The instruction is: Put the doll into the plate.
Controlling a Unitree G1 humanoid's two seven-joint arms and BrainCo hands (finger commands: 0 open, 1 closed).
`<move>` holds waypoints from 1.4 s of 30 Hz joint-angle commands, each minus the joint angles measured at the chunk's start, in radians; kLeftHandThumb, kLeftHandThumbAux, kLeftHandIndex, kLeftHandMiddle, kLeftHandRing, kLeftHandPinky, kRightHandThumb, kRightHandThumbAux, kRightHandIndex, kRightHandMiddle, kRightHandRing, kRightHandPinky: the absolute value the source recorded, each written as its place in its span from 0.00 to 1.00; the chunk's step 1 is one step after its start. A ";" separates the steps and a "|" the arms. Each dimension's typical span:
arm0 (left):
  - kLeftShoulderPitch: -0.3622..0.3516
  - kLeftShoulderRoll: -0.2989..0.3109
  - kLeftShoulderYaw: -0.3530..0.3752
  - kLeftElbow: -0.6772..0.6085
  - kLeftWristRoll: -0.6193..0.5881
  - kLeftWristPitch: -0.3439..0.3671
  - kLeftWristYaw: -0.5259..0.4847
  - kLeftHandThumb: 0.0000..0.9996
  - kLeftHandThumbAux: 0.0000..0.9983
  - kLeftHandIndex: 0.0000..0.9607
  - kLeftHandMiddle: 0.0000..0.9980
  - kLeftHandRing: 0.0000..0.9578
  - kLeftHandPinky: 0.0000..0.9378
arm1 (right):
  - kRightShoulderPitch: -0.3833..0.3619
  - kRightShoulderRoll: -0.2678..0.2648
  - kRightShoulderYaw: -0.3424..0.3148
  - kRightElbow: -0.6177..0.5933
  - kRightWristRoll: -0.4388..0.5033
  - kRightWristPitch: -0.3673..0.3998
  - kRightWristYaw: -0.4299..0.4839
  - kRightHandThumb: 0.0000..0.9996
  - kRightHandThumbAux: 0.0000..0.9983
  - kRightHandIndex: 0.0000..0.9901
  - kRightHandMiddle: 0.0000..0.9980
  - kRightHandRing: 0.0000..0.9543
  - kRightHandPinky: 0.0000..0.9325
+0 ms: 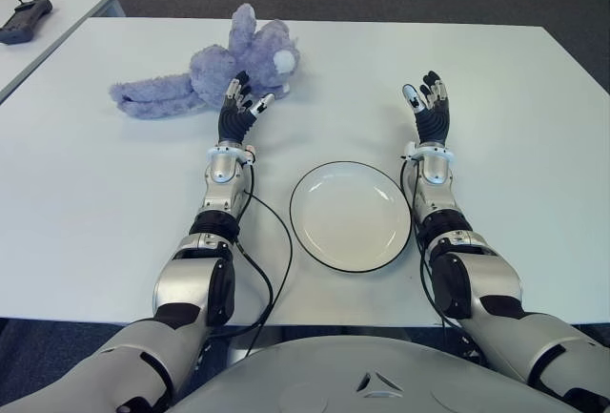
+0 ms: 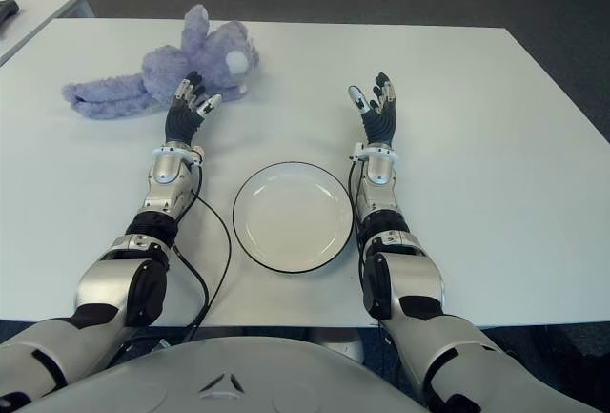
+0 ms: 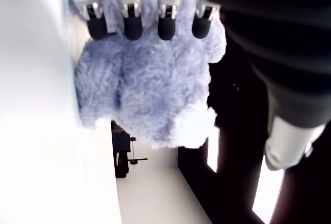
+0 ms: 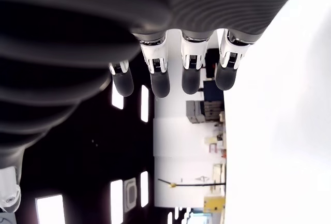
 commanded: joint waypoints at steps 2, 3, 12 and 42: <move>0.363 -0.096 -0.002 0.199 -0.015 -0.014 -0.002 0.00 0.64 0.00 0.00 0.00 0.00 | 0.392 0.073 -0.012 0.247 0.014 -0.004 0.023 0.00 0.54 0.08 0.09 0.05 0.05; 0.364 -0.097 -0.003 0.197 -0.015 -0.016 -0.003 0.00 0.63 0.00 0.00 0.00 0.00 | 0.392 0.073 -0.013 0.248 0.015 -0.001 0.024 0.00 0.54 0.08 0.09 0.05 0.04; 0.377 -0.102 -0.007 0.178 -0.014 -0.046 -0.004 0.00 0.60 0.00 0.00 0.00 0.00 | 0.392 0.074 -0.017 0.248 0.018 -0.002 0.026 0.00 0.54 0.07 0.09 0.06 0.05; 0.419 -0.124 -0.011 0.108 -0.015 -0.214 0.024 0.00 0.55 0.00 0.00 0.00 0.00 | 0.390 0.074 -0.019 0.249 0.027 0.000 0.037 0.00 0.55 0.07 0.09 0.06 0.06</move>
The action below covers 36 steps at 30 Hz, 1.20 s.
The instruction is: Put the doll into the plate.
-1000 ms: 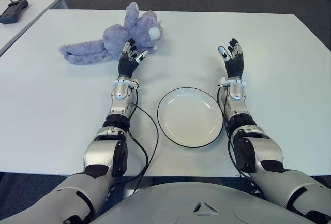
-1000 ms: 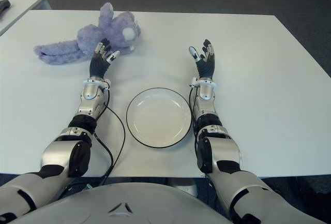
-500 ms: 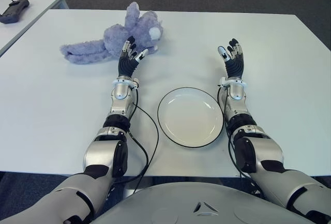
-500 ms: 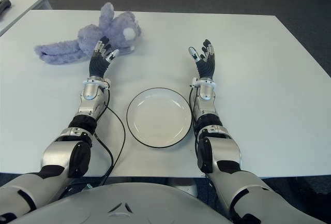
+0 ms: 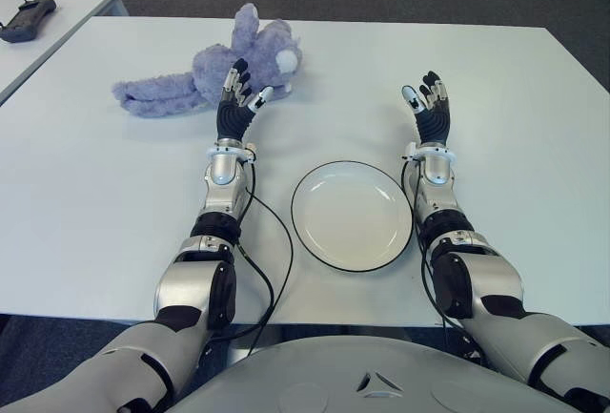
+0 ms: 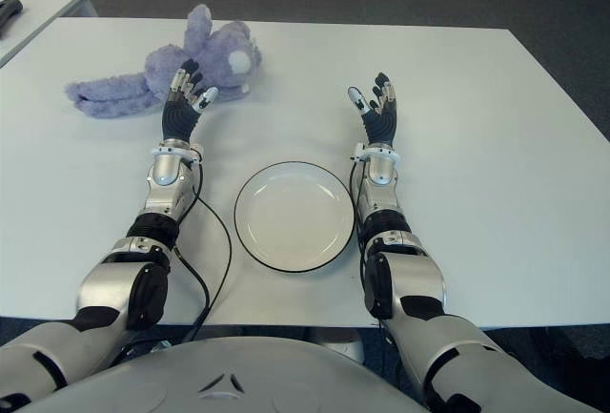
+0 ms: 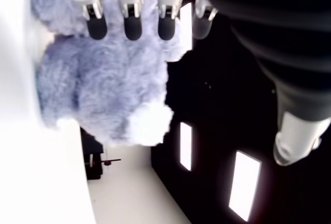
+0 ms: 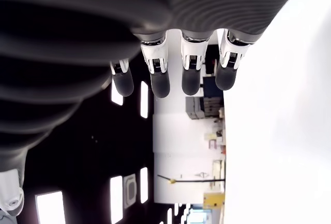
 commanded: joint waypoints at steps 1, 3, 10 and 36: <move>0.402 -0.113 -0.004 0.141 -0.011 -0.082 0.030 0.00 0.55 0.00 0.00 0.00 0.00 | 0.389 0.081 -0.016 0.246 0.017 0.001 0.014 0.00 0.55 0.07 0.09 0.06 0.06; 0.407 -0.113 -0.008 0.130 -0.004 -0.096 0.038 0.00 0.54 0.00 0.00 0.00 0.00 | 0.388 0.082 -0.016 0.246 0.018 0.001 0.014 0.00 0.55 0.07 0.08 0.06 0.06; 0.456 -0.121 -0.039 0.018 0.048 -0.140 0.090 0.00 0.53 0.00 0.00 0.00 0.00 | 0.387 0.084 -0.014 0.245 0.019 0.001 0.018 0.00 0.55 0.07 0.08 0.06 0.06; 0.400 -0.080 -0.095 -0.160 0.155 -0.193 0.226 0.00 0.53 0.00 0.00 0.00 0.00 | 0.379 0.094 -0.024 0.248 0.033 0.010 0.011 0.00 0.57 0.07 0.09 0.06 0.06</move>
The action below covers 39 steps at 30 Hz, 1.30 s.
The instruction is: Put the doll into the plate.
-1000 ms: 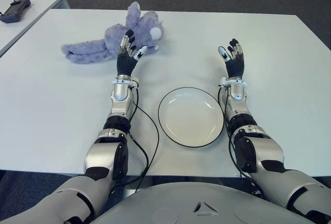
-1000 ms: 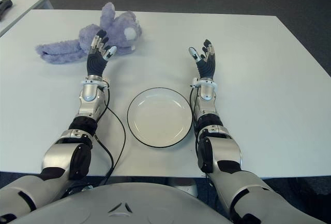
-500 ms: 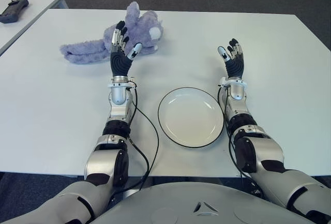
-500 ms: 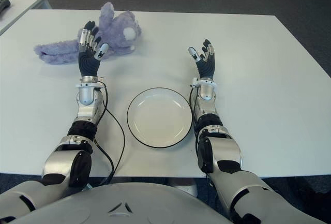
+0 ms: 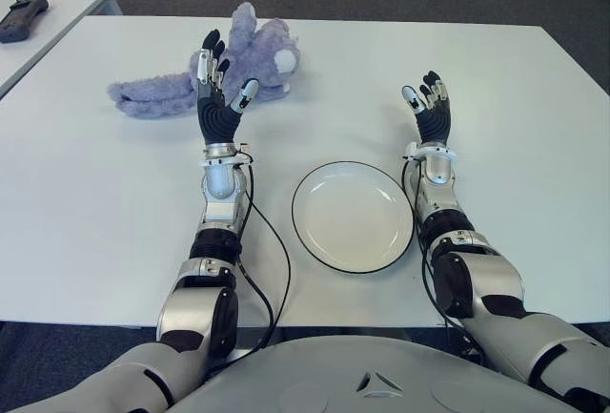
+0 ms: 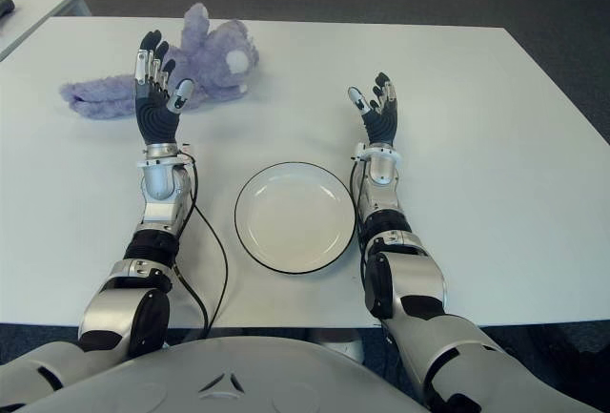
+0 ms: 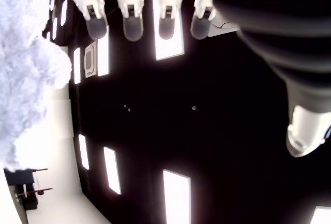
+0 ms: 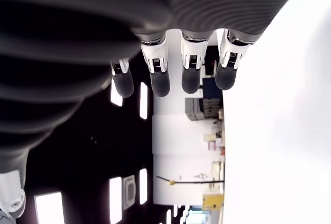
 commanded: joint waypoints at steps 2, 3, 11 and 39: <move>0.256 -0.046 -0.051 0.116 0.087 0.012 0.056 0.00 0.53 0.00 0.00 0.00 0.00 | 0.379 0.097 -0.024 0.247 0.024 0.010 0.000 0.00 0.57 0.08 0.09 0.06 0.06; 0.250 -0.043 -0.050 0.114 0.088 0.016 0.059 0.00 0.53 0.00 0.00 0.00 0.00 | 0.378 0.097 -0.024 0.247 0.024 0.009 -0.001 0.00 0.57 0.08 0.08 0.06 0.06; 0.210 -0.028 -0.045 0.098 0.094 0.065 0.076 0.00 0.53 0.00 0.00 0.00 0.00 | 0.379 0.097 -0.020 0.247 0.016 0.007 -0.007 0.00 0.57 0.08 0.09 0.06 0.06; -0.066 0.121 -0.048 0.303 0.124 0.226 0.120 0.00 0.62 0.00 0.00 0.00 0.00 | 0.376 0.098 -0.017 0.250 0.005 0.005 -0.018 0.00 0.56 0.06 0.09 0.07 0.05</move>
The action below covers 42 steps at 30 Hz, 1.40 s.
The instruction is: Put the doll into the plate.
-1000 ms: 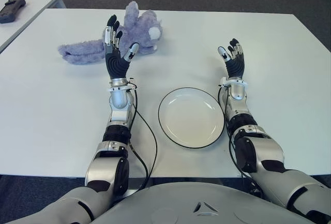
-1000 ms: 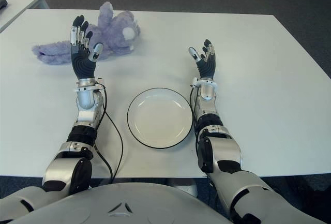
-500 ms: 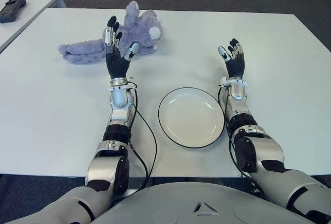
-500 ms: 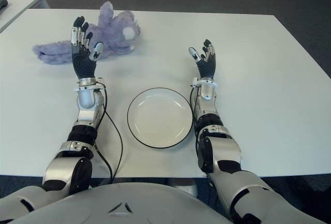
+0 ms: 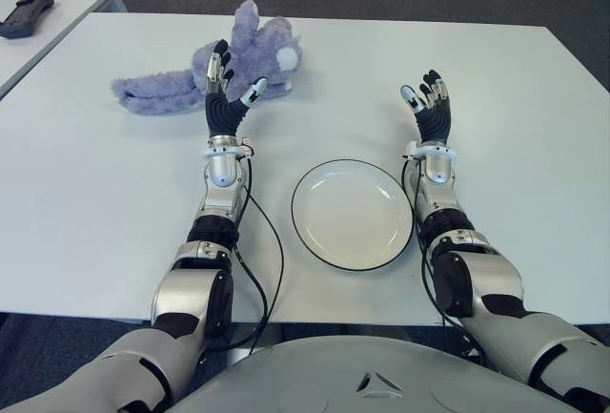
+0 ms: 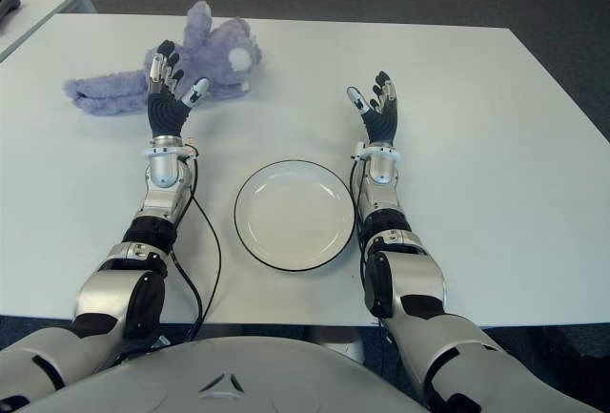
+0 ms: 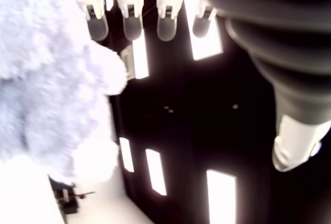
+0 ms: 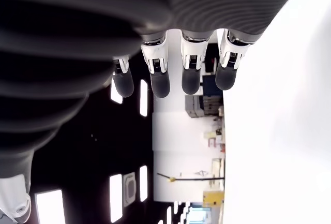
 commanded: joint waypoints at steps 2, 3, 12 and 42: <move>0.053 0.050 -0.045 0.127 0.095 0.082 0.068 0.00 0.62 0.00 0.00 0.00 0.00 | 0.382 0.095 -0.006 0.250 0.003 0.005 -0.019 0.00 0.56 0.06 0.09 0.06 0.05; 0.052 0.051 -0.047 0.128 0.095 0.081 0.070 0.00 0.62 0.00 0.00 0.00 0.00 | 0.382 0.095 -0.005 0.250 0.002 0.007 -0.021 0.00 0.56 0.06 0.09 0.06 0.05; 0.022 0.056 -0.046 0.150 0.074 0.095 0.065 0.00 0.56 0.00 0.00 0.00 0.00 | 0.381 0.092 -0.003 0.251 0.000 0.010 -0.024 0.00 0.58 0.07 0.09 0.06 0.06; -0.093 0.099 -0.034 0.173 0.054 0.097 0.070 0.00 0.53 0.00 0.00 0.00 0.00 | 0.377 0.094 -0.015 0.254 0.011 0.019 -0.017 0.00 0.58 0.07 0.09 0.06 0.04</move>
